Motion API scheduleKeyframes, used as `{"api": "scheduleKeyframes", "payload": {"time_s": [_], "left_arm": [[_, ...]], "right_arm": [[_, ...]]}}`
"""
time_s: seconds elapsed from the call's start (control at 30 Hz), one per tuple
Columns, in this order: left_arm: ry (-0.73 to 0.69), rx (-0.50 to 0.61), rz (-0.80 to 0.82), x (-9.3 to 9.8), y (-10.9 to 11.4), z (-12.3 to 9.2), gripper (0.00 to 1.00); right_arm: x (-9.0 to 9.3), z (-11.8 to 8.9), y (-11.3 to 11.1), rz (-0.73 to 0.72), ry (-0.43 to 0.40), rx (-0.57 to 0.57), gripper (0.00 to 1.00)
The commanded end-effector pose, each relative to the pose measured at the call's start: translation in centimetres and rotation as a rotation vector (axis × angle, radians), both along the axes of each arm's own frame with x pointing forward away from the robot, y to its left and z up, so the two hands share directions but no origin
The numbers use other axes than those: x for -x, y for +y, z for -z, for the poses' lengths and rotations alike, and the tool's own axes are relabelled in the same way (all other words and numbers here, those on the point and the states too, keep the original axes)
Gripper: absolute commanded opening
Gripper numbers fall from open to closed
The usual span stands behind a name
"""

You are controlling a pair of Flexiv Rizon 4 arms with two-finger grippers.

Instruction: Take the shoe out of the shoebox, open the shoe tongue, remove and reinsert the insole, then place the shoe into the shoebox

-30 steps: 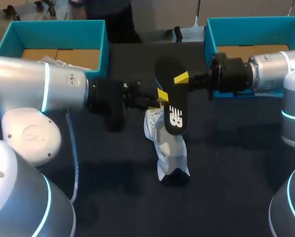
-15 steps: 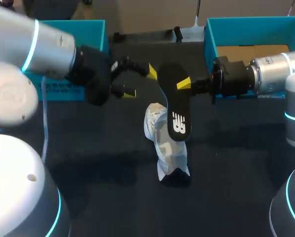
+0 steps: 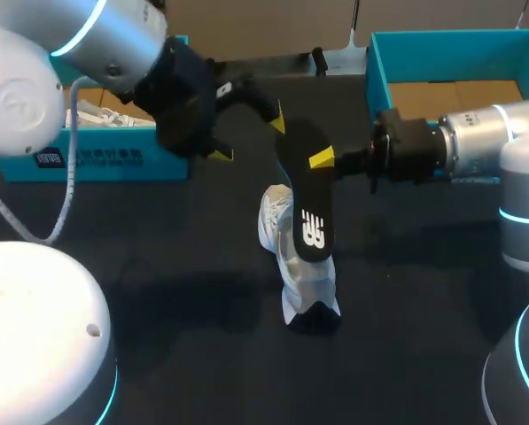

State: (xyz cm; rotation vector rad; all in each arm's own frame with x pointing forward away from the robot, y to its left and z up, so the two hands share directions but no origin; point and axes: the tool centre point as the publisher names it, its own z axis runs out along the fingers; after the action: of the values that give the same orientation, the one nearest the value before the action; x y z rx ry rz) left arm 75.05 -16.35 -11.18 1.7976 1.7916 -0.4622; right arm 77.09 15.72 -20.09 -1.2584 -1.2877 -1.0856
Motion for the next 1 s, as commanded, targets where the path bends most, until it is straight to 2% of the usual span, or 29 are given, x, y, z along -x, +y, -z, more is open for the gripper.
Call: {"api": "scheduleKeyframes", "payload": {"time_s": [0.03,0.23,0.37,0.8,1.0], "left_arm": [[0.025,-0.104,-0.048,-0.3,-0.6,-0.7,1.00],[0.108,-0.205,-0.103,-1.0,-2.0,-1.8,1.00],[0.143,-0.268,-0.101,-1.2,-3.2,-1.5,1.00],[0.206,-0.431,-0.154,-1.9,-3.2,-0.1,1.00],[0.196,-0.498,-0.157,-1.5,-3.9,0.1,1.00]], "right_arm": [[-0.5,0.1,0.5,-0.007,0.012,0.017,0.00],[-0.7,0.3,0.8,-0.015,0.042,0.040,0.00],[-0.7,0.6,1.0,-0.027,0.042,0.039,0.00],[-1.3,0.6,0.4,-0.032,0.050,0.024,0.00],[-1.4,1.2,0.4,-0.035,0.057,0.027,0.00]]}}
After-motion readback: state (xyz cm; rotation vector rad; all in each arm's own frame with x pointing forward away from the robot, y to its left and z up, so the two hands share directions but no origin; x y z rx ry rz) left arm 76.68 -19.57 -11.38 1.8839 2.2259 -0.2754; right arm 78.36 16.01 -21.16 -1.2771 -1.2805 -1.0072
